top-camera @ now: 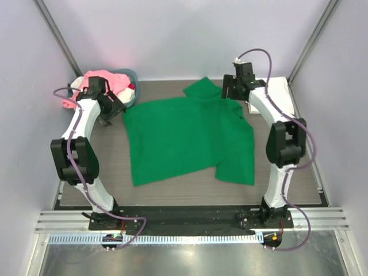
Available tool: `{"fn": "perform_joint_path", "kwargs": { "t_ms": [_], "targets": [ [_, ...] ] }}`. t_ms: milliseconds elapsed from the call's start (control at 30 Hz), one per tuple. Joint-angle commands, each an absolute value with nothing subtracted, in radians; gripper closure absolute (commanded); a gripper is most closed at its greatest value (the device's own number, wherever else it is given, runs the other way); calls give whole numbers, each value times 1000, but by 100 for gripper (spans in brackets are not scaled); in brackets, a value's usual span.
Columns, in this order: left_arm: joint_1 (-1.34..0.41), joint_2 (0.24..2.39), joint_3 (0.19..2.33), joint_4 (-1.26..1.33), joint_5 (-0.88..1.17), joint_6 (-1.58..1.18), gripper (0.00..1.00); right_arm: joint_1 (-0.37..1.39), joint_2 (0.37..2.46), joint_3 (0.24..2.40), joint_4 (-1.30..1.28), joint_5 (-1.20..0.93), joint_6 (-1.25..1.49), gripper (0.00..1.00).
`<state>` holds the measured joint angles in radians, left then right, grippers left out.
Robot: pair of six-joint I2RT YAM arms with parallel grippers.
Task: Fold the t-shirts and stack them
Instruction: Flatten the tshirt out
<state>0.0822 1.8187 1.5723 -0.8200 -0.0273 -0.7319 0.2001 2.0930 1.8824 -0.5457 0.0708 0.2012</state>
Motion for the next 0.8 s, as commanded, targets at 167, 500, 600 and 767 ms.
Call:
{"fn": "perform_joint_path", "kwargs": {
  "t_ms": [167, 500, 600, 767],
  "targets": [
    [-38, 1494, 1252, -716, -22, -735, 23, 218, 1729, 1358, -235, -159, 368, 27],
    [-201, 1376, 910, -638, -20, -853, 26, 219, 1602, 968, -284, -49, 469, 28],
    [-206, 1351, 824, -583, -5, -871, 27, 219, 1574, 902, -290, -58, 508, 29],
    [-206, 1413, 767, -589, -27, -884, 29, 242, 1523, 758, -302, -72, 586, 30]
  ]
}}
